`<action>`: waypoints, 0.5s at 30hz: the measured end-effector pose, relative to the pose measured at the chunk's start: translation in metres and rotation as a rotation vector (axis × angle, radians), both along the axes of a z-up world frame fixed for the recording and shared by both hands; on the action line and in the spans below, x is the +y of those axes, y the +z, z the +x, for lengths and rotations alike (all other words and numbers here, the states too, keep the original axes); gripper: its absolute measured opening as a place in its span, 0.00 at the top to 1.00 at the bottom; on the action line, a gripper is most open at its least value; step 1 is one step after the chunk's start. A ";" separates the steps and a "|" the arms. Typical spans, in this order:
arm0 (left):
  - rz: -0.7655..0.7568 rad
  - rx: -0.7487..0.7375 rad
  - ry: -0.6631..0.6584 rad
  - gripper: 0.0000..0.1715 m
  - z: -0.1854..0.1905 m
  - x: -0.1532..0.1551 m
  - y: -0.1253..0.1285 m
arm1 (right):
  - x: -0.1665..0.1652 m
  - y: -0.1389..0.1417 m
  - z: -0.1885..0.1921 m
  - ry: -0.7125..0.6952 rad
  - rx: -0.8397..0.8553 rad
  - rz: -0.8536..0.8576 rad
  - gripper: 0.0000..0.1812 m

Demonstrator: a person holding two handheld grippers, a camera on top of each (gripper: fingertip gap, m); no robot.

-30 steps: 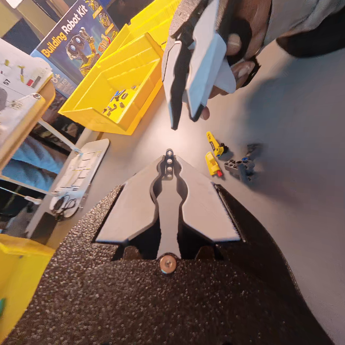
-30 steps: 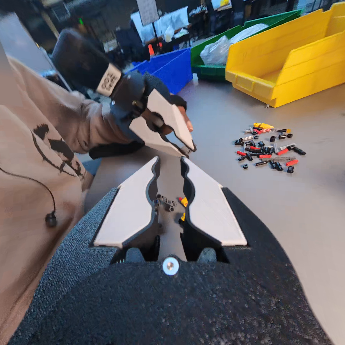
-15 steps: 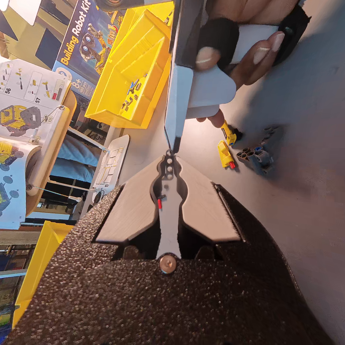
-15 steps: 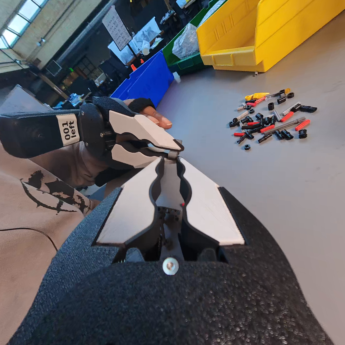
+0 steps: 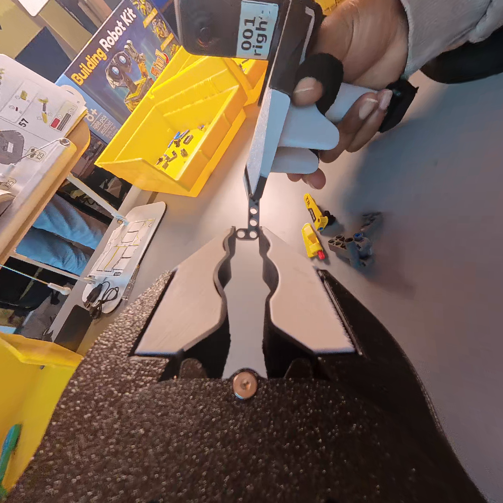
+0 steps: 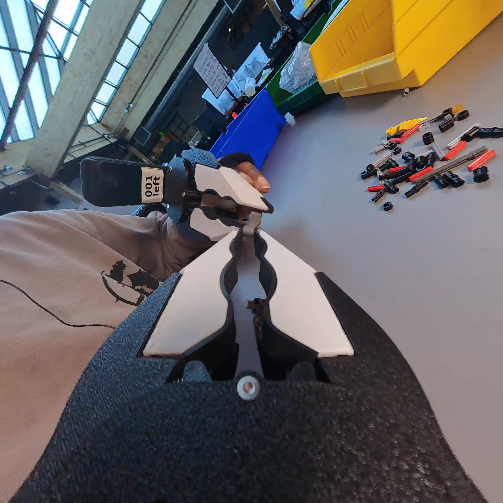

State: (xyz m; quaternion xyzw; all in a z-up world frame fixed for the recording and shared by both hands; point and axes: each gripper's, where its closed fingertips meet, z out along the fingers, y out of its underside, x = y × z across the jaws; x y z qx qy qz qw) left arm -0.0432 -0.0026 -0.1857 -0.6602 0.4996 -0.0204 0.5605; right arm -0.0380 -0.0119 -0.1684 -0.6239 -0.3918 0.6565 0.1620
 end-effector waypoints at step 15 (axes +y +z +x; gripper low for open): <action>-0.186 -0.336 1.060 0.91 -0.316 -0.071 0.110 | -0.042 -0.056 0.043 0.381 -0.297 0.805 0.87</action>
